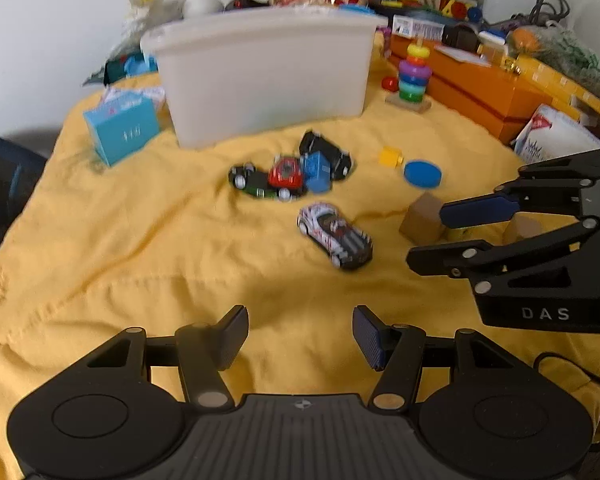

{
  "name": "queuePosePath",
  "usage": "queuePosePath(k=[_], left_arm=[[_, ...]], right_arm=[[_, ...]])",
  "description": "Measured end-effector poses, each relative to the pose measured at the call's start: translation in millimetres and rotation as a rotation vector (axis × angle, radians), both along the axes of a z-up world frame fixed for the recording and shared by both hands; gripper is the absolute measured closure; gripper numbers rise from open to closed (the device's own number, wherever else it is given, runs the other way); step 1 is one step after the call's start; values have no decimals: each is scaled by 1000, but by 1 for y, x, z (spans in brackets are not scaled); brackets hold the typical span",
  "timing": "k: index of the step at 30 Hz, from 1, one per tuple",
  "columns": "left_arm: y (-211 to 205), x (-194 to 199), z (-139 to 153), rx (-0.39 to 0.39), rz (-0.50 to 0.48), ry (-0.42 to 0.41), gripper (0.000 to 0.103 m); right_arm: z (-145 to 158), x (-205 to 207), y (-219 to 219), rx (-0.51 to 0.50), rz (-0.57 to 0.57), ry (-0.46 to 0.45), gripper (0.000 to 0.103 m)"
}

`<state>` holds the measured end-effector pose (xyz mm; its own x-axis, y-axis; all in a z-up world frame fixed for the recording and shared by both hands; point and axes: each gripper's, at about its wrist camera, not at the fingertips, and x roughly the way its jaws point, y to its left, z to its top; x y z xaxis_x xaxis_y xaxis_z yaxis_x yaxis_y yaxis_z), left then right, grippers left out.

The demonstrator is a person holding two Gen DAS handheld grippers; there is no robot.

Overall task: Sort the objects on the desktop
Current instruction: 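Move both open tools back over the toy cars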

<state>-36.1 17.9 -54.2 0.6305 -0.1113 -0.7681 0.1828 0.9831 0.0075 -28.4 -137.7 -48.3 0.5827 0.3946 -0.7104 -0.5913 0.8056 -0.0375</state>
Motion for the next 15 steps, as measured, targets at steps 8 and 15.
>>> queuePosePath(k=[8,15], left_arm=[[3,9,-3,-54,36,23,41],[-10,47,2,-164,20,28,42]], right_arm=[[-14,-4,-5,-23,-5,77,57],[-14,-10,-4,-48,-4,48,58]])
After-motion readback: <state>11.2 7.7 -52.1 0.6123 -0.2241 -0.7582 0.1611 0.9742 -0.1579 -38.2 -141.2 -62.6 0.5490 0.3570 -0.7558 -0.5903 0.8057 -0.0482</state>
